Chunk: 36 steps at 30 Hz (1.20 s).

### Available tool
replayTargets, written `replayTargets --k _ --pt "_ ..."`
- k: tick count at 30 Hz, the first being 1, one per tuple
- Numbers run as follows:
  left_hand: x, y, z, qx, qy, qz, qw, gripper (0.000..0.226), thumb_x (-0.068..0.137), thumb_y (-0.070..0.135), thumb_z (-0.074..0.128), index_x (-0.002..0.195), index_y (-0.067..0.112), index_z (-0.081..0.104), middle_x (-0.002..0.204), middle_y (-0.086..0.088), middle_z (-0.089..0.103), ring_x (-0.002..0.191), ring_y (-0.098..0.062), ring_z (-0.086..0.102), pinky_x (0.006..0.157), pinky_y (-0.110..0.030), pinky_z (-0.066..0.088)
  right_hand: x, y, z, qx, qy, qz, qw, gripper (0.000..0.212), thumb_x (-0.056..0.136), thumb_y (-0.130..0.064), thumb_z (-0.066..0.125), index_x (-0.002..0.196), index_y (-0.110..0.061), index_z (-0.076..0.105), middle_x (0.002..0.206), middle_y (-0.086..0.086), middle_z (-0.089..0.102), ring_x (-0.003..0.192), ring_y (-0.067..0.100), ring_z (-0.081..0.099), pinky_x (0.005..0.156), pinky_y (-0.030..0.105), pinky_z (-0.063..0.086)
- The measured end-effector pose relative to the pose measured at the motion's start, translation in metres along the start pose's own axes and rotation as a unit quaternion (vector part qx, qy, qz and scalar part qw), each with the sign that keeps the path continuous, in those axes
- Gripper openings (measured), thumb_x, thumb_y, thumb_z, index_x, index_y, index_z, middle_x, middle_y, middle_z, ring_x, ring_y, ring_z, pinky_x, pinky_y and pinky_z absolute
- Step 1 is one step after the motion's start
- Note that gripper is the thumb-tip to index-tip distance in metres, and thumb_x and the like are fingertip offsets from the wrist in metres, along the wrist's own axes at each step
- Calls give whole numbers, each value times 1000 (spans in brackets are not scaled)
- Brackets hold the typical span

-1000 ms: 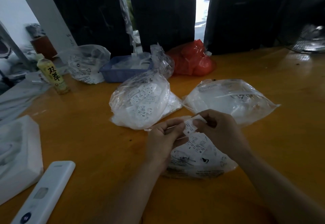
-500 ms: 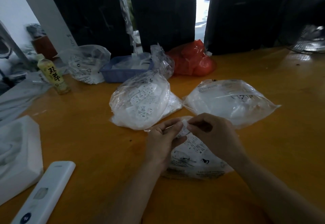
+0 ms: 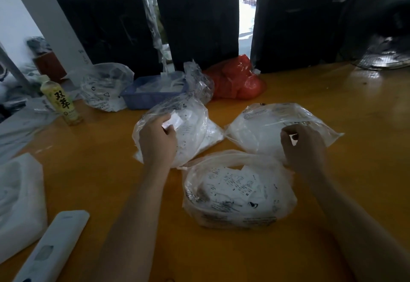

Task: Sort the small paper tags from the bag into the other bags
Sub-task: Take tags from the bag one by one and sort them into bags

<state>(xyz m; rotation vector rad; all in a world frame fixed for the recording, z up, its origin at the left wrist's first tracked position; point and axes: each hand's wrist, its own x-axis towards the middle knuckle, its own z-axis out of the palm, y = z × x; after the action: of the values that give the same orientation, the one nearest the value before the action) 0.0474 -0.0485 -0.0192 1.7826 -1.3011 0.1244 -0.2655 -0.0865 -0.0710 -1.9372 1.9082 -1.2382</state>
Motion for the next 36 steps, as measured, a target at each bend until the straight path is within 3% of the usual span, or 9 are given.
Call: replayTargets --k 4,9,14,18,21,25,29,31,36 --pt "9 -2 25 53 -151 10 987 33 104 17 57 135 16 68 134 -5 70 125 -25 60 104 -34 45 -1 7 5 -111 -86 26 990 35 102 -35 55 131 -18 65 141 13 58 131 38 44 108 45 32" --pt "18 -4 38 187 -248 22 950 41 109 33 36 141 39 60 155 9 48 138 -29 28 105 -50 28 -1 11 6 -203 -166 20 965 40 106 -38 46 145 -29 54 155 1 46 141 36 32 112 48 30" --pt "16 -6 29 209 -239 12 948 47 107 27 37 150 42 48 164 6 34 143 -30 20 112 -53 23 0 10 7 -216 -152 10 964 19 98 -32 60 113 -30 73 133 -2 64 126 34 44 99 46 35" --pt "-8 8 19 103 -73 51 991 43 99 18 47 138 30 61 154 3 48 141 -28 29 109 -50 26 1 10 9 -210 -107 15 972 19 99 -29 60 111 -24 74 127 4 68 124 35 47 99 47 38" --pt "-41 26 19 -21 -16 131 991 36 94 15 45 119 21 69 129 0 63 127 -24 45 98 -35 30 2 7 8 -206 -126 13 970 34 99 -41 59 132 -31 63 143 5 56 134 36 39 107 49 34" --pt "-80 37 22 -146 -96 199 964 29 96 3 47 105 9 73 103 -1 69 100 -11 60 89 -24 46 0 5 9 -238 -187 0 953 38 98 -52 57 134 -41 61 150 3 44 138 37 30 109 50 29" --pt "-100 35 23 -213 -197 106 951 31 101 2 48 102 15 76 83 22 66 62 2 56 58 -10 41 -1 5 8 -208 -98 1 973 27 100 -43 57 119 -32 73 139 1 58 130 35 39 102 48 32" --pt "-102 33 25 -235 -228 24 945 32 103 5 49 101 21 76 80 22 68 62 0 58 56 -15 45 -2 5 5 -174 -47 7 984 29 101 -41 57 119 -27 74 136 3 62 127 36 42 98 47 32" --pt "-104 31 24 -318 -271 -75 905 30 106 13 47 104 22 75 101 8 76 89 -15 71 83 -36 62 -7 -6 -6 -75 18 -77 994 21 99 -29 64 111 -17 77 118 8 72 117 37 57 98 49 37"
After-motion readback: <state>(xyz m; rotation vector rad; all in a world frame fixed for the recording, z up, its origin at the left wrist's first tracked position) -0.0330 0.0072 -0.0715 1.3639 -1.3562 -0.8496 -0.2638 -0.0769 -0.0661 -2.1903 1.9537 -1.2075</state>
